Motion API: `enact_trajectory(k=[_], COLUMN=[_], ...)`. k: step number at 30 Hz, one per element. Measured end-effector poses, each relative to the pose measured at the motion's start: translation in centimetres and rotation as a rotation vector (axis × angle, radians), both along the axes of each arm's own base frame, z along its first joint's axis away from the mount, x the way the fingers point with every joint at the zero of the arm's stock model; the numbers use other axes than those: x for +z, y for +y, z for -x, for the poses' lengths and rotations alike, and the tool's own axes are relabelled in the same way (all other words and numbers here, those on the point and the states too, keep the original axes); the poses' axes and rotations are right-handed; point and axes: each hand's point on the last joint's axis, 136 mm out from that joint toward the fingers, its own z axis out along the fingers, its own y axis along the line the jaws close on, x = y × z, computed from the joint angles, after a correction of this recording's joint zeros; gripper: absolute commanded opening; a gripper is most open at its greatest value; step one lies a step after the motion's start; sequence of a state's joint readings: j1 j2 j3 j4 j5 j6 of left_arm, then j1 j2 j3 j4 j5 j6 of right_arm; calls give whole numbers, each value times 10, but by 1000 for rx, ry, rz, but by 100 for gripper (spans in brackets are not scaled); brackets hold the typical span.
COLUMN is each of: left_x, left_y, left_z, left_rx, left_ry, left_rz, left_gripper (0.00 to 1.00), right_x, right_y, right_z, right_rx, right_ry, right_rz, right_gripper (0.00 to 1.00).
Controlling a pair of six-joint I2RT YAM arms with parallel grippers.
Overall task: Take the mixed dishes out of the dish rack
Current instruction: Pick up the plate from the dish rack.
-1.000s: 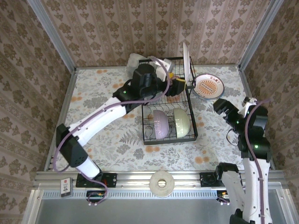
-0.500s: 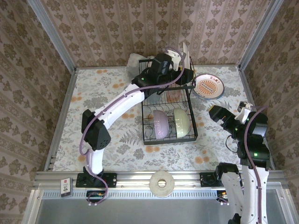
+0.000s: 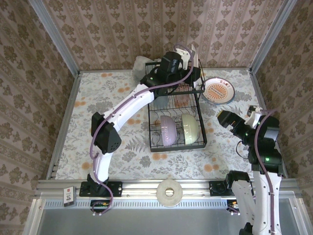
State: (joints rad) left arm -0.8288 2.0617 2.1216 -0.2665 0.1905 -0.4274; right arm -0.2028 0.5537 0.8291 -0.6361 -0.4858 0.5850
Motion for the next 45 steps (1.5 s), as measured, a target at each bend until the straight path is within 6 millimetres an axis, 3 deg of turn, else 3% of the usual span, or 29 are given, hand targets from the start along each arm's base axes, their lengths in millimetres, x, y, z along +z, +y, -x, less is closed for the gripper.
enact_trajectory(k=[8,25,37,41,45], left_x=[1,3,42,43,43], left_y=[7,10,25,34,46], left_z=[-6,0,34,43,64], left_rx=[51,55,-10,-24,-51], left_ry=[46,18,-152,-214,-346], left_rz=[9,-6,-34,-75,-163], left_gripper=[0,0,0,0,0], right_x=[-2,-8,-7,-6,4], right_y=[0,-2,-3,-3,-3], right_z=[-2,-8,-14,-16,-19], right_rx=[3,3,1,-2,-5], right_ry=[7,37,33,36,14], right_rz=[3,-3,-5,-12,-25], right_gripper=[100,100,100,100,100])
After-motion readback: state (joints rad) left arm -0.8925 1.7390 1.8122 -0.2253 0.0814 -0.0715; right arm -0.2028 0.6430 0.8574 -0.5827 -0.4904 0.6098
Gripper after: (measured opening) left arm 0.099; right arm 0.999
